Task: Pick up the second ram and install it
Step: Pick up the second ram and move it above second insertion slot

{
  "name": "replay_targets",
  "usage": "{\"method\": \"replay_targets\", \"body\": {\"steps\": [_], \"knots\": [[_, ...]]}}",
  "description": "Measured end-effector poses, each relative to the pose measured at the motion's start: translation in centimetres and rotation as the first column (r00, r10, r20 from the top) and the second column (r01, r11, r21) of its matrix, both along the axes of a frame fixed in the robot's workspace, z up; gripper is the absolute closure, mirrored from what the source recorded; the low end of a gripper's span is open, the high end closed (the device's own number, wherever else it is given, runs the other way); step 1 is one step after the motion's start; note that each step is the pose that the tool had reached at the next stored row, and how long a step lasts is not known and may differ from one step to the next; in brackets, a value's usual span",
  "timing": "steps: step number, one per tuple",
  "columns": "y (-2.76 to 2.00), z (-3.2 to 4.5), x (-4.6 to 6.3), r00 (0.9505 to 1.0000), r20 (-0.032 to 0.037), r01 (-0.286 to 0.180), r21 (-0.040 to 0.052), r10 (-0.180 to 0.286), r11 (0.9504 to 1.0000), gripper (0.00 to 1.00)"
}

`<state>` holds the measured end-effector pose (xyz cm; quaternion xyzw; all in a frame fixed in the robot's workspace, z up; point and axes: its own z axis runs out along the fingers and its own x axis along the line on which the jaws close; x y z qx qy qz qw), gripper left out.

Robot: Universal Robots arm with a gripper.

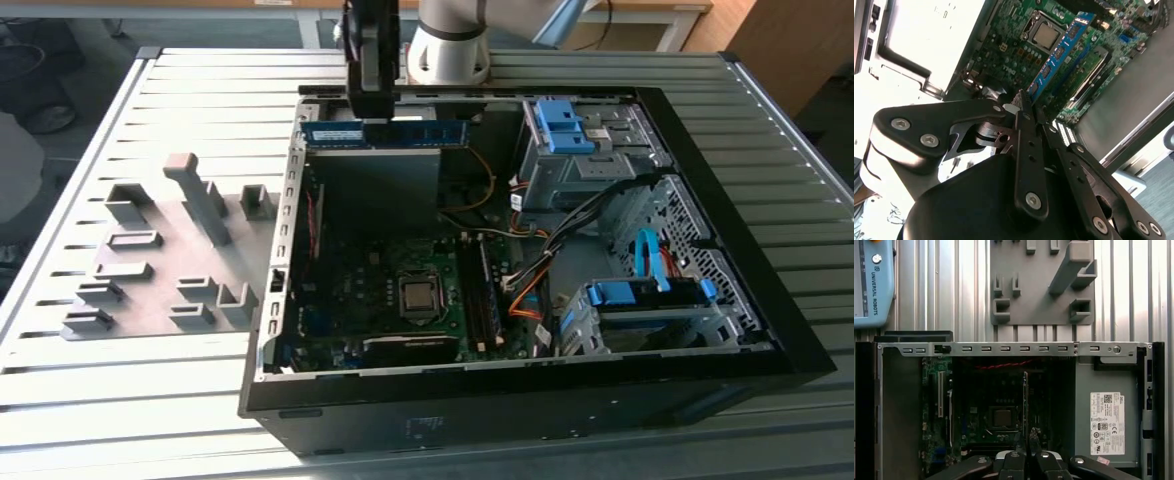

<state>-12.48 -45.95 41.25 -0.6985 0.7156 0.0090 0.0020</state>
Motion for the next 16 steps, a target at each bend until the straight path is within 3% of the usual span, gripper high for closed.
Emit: {"method": "replay_targets", "body": {"steps": [16], "knots": [[0.00, -0.10, 4.3, 1.0000, -0.0001, 0.004, 0.0000, -0.004, 1.0000, 0.86]]}}
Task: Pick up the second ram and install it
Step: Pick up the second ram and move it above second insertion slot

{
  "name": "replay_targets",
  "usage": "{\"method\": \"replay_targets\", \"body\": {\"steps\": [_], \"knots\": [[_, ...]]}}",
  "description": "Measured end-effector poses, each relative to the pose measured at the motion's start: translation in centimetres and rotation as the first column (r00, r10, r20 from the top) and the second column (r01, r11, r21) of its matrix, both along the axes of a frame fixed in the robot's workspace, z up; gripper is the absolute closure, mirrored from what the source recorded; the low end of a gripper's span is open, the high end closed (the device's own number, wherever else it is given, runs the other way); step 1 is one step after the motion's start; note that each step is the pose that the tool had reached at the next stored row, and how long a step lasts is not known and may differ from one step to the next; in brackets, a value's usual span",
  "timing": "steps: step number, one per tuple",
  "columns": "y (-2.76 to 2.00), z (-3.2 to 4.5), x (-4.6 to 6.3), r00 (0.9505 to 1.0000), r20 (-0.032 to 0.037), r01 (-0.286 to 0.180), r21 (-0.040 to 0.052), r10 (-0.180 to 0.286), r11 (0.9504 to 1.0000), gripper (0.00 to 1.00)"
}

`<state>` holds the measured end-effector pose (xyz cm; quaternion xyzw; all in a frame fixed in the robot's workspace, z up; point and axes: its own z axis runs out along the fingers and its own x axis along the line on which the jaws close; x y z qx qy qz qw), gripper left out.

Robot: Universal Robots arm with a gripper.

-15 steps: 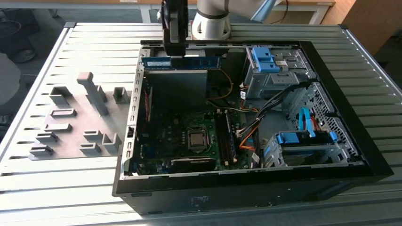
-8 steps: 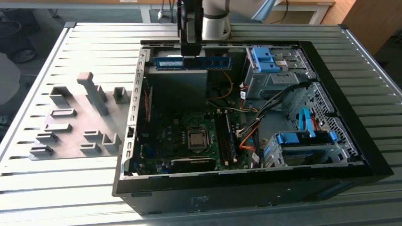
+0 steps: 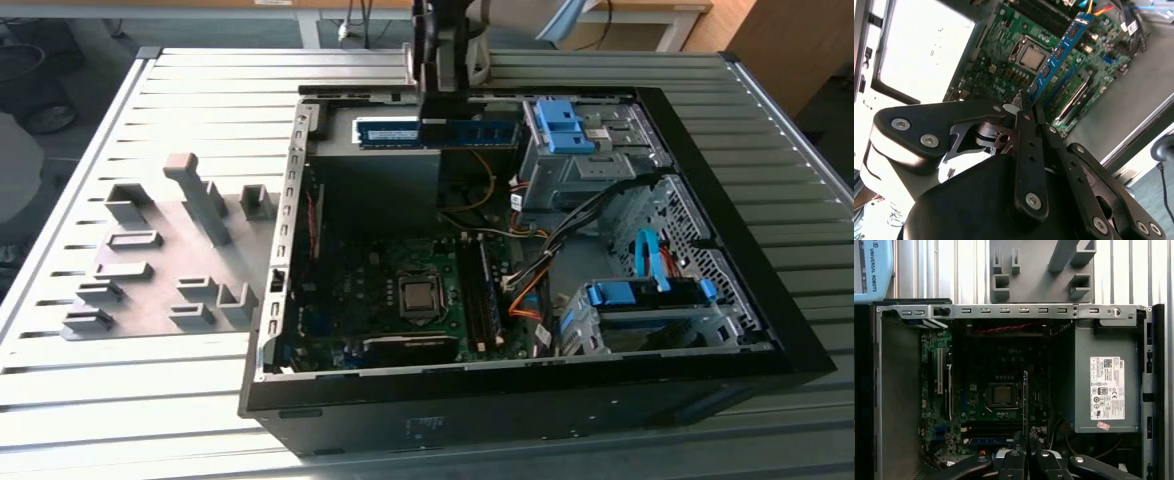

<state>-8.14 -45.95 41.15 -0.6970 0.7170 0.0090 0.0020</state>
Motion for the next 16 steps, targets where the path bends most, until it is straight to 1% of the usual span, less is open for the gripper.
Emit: {"method": "replay_targets", "body": {"steps": [11, 13, 16], "knots": [[0.00, -0.09, 3.3, 1.0000, 0.0000, 0.003, -0.0001, -0.003, 1.0000, 0.86], [-0.01, -0.10, 3.7, 1.0000, 0.0001, 0.003, -0.0001, -0.003, 1.0000, 0.86], [0.00, -0.10, 3.8, 1.0000, 0.0000, 0.003, -0.0001, -0.003, 1.0000, 0.86]]}}
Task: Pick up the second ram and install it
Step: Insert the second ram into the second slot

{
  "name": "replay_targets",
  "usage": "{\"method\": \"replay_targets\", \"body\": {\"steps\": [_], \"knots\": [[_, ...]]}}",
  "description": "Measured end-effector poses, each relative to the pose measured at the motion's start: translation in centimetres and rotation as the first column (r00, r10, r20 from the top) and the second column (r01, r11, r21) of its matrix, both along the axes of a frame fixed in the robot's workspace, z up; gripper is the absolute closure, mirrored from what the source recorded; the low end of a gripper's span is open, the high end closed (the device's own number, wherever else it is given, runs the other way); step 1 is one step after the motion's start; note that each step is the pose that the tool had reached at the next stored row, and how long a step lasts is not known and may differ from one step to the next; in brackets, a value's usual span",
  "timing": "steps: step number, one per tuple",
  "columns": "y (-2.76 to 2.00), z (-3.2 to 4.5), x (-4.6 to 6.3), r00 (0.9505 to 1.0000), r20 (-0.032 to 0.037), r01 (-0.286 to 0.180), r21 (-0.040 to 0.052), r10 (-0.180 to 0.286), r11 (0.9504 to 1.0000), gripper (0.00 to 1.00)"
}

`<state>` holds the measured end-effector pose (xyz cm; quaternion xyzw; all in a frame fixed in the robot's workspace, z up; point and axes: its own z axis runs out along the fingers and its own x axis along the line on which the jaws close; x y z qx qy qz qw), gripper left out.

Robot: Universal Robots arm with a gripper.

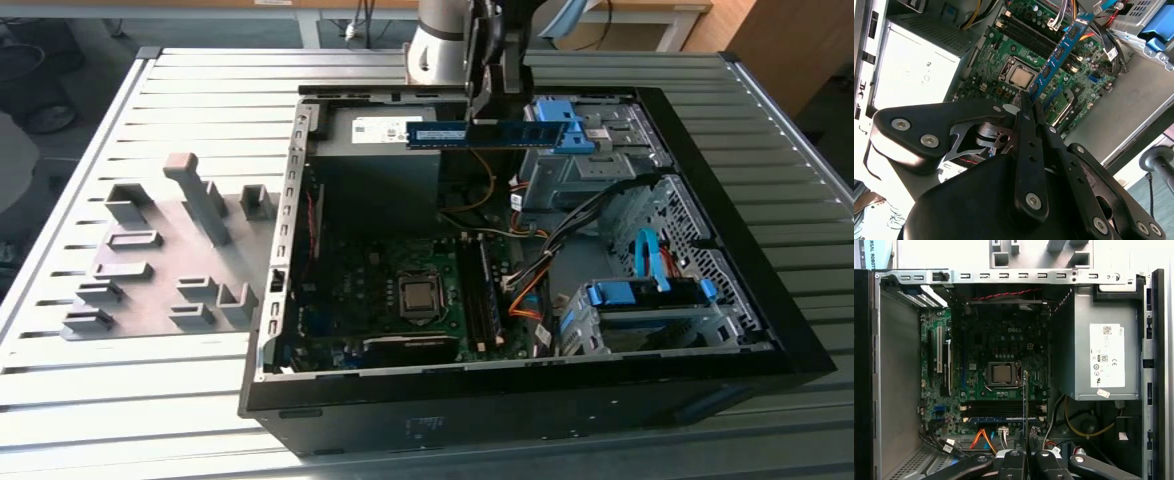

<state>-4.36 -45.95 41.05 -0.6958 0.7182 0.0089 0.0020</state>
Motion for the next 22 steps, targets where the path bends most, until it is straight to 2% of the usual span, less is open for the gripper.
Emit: {"method": "replay_targets", "body": {"steps": [13, 22], "knots": [[0.00, 0.00, 0.01, 1.0000, 0.0001, -0.006, 0.0000, 0.006, 1.0000, 0.86], [-0.08, 0.00, 0.01, 0.9965, 0.0001, -0.083, 0.0000, 0.083, 0.9965, 0.86]]}}
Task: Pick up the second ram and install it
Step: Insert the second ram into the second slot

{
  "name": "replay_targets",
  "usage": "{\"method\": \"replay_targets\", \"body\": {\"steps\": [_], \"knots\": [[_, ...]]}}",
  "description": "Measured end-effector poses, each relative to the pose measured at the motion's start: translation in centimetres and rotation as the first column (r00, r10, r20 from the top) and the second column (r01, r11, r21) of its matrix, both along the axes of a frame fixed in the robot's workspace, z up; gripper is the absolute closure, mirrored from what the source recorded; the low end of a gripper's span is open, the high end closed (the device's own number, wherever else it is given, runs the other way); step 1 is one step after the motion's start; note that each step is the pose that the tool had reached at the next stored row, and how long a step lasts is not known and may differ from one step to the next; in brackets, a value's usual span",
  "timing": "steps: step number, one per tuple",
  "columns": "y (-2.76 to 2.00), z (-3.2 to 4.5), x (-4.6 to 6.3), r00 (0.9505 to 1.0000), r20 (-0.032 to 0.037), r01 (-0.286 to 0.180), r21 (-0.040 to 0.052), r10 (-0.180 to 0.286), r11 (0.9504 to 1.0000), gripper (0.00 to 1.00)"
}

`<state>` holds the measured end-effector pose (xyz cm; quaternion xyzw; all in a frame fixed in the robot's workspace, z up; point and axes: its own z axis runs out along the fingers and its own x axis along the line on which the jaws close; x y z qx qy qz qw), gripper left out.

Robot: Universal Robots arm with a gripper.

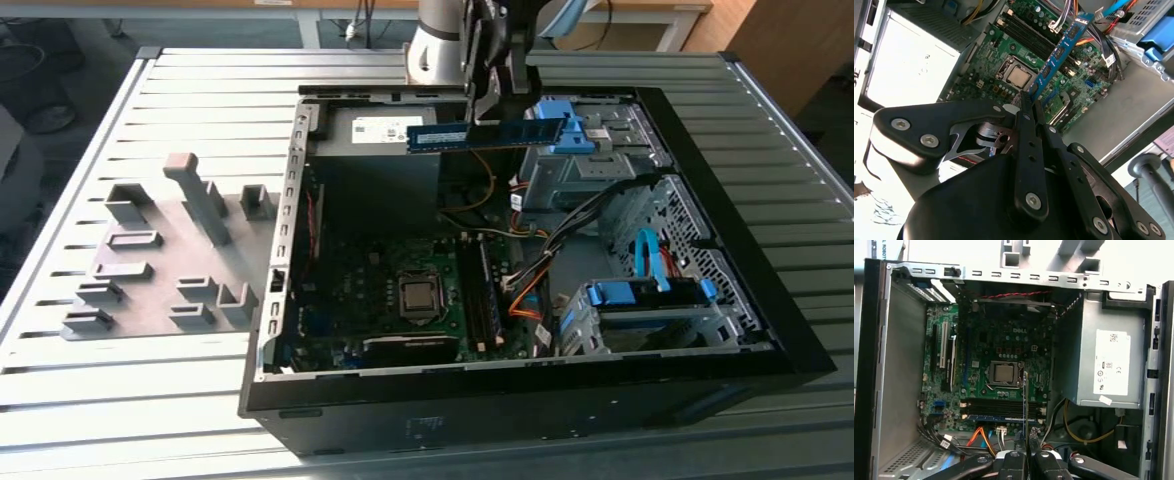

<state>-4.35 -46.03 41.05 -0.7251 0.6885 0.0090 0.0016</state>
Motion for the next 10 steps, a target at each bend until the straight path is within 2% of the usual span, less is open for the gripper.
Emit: {"method": "replay_targets", "body": {"steps": [6, 10], "knots": [[-0.04, 0.00, 0.00, 0.9981, 0.0000, -0.062, 0.0000, 0.062, 0.9981, 0.86], [-0.05, 0.00, 0.00, 0.9970, 0.0000, -0.077, 0.0000, 0.077, 0.9970, 0.86]]}}
